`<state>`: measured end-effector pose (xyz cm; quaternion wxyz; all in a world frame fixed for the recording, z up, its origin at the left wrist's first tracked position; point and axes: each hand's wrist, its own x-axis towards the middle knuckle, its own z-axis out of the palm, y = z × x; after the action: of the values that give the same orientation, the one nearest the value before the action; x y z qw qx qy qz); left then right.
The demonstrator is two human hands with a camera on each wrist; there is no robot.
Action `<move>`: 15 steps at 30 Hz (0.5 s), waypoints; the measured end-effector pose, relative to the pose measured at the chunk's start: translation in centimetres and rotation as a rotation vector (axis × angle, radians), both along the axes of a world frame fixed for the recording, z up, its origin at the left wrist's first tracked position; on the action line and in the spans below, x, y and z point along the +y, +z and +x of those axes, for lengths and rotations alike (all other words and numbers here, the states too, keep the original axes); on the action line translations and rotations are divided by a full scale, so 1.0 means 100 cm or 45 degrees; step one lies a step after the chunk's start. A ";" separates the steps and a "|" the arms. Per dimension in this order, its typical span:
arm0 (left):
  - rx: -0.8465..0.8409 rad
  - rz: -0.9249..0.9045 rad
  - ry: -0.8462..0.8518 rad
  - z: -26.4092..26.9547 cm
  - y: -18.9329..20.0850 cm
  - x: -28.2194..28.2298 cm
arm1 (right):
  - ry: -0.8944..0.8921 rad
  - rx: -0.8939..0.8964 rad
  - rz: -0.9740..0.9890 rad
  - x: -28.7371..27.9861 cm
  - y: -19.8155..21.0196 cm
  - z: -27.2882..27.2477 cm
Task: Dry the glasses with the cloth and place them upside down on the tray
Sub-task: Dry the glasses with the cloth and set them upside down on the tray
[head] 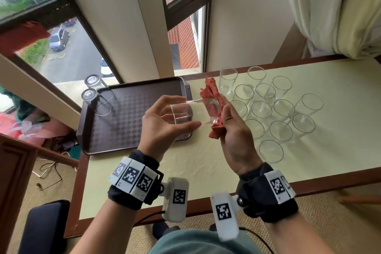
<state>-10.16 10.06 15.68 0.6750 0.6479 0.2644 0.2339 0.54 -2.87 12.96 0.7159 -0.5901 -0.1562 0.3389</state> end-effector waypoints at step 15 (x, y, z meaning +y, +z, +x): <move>0.066 0.012 0.053 0.001 -0.004 -0.007 | -0.217 0.436 0.122 0.008 -0.010 0.008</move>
<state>-10.09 9.39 15.23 0.6598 0.6512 0.2943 0.2322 1.33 -2.11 11.93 0.7854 -0.5001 0.0023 0.3647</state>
